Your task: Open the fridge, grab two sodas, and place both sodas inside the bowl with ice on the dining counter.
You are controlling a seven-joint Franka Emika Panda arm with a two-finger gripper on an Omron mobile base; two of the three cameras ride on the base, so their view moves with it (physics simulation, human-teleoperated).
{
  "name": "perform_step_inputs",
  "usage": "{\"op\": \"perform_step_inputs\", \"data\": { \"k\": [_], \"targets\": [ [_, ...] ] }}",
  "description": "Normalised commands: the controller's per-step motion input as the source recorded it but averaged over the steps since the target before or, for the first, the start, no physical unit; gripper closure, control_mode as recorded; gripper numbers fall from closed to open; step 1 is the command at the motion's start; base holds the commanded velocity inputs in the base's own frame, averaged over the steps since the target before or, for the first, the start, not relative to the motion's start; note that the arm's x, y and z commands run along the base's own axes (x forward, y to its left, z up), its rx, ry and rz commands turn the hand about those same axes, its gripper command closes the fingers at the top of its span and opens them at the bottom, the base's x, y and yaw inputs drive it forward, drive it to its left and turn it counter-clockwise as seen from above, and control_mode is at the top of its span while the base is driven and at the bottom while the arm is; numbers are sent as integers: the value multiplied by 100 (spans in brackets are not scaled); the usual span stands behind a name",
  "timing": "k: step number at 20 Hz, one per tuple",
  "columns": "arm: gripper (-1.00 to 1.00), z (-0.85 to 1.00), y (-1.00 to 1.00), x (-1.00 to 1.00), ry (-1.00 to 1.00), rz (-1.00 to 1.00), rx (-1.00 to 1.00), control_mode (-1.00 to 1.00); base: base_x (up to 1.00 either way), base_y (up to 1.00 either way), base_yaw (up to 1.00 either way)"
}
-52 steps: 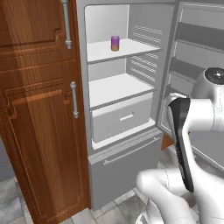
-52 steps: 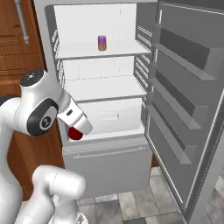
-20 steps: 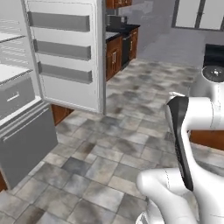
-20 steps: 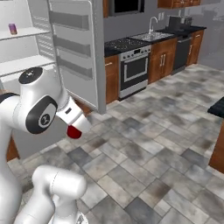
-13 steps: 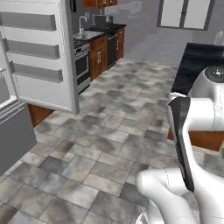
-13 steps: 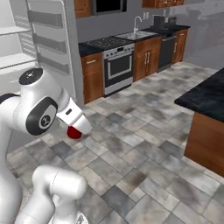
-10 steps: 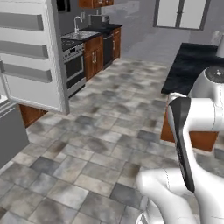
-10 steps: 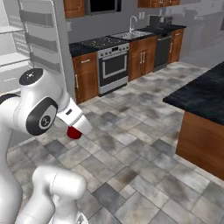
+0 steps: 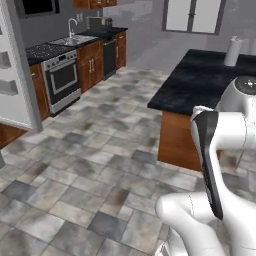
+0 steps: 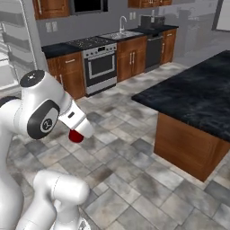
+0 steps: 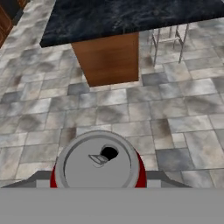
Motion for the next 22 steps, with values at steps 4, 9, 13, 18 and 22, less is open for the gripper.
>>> {"op": "perform_step_inputs", "data": {
  "k": [4,9,13,18,22],
  "targets": [
    [100,0,0,0,0,0,0,100,0,-100,4],
    [100,0,0,0,0,0,0,100,0,-100,5],
    [100,0,0,0,0,0,0,100,0,-100,6],
    [100,0,0,0,0,0,0,100,2,-100,5],
    [100,0,0,0,0,0,0,100,4,-100,6]
  ]
}}
